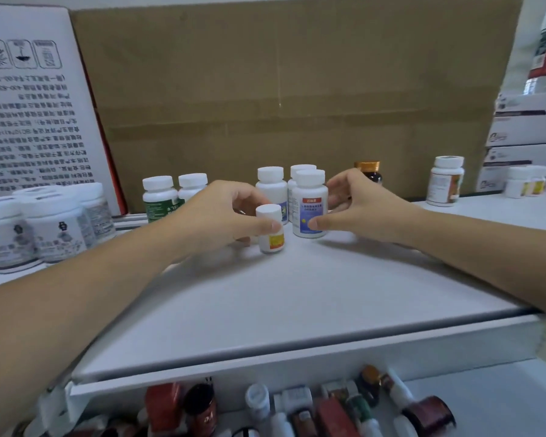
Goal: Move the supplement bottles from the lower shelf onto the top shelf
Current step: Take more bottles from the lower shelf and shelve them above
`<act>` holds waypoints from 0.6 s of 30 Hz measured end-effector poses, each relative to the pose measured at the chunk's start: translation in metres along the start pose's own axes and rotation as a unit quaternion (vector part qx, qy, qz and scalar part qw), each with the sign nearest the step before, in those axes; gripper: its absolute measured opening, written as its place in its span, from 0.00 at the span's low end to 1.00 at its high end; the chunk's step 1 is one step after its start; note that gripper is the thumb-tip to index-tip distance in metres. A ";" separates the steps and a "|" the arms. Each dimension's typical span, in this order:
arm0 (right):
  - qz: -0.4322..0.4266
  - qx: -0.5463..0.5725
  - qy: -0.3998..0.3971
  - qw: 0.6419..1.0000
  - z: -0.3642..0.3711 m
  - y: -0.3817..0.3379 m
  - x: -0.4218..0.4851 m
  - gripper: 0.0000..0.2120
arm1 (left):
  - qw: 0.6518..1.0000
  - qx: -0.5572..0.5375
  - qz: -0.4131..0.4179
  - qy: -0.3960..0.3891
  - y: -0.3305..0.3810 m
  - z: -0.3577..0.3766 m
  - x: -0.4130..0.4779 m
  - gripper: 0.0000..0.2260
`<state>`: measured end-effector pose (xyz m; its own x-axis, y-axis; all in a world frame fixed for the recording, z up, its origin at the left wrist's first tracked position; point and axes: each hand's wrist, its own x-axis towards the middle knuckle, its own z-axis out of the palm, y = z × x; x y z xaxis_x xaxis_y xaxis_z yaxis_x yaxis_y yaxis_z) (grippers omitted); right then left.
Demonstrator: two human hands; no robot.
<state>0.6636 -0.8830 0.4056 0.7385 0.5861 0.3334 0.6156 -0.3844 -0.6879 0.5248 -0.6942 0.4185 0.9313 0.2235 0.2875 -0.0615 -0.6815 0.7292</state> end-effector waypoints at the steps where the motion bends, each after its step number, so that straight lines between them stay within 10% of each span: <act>1: 0.011 -0.038 -0.011 0.999 -0.004 0.000 -0.003 0.33 | 1.000 0.007 -0.002 0.001 0.003 0.000 -0.001 0.09; 7: -0.035 -0.238 -0.130 0.962 -0.056 0.010 -0.037 0.22 | 0.991 0.111 0.027 -0.067 0.053 0.023 -0.002 0.08; 18: -0.061 -0.325 -0.113 0.937 -0.218 0.140 -0.082 0.18 | 0.976 0.173 0.107 -0.079 0.188 0.191 0.087 0.08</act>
<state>0.7487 -1.1406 0.4224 0.6203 0.7616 0.1875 0.7830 -0.6153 -0.0908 0.6634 -0.9362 0.4620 0.9559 -0.0402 0.2911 -0.1603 -0.9015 0.4020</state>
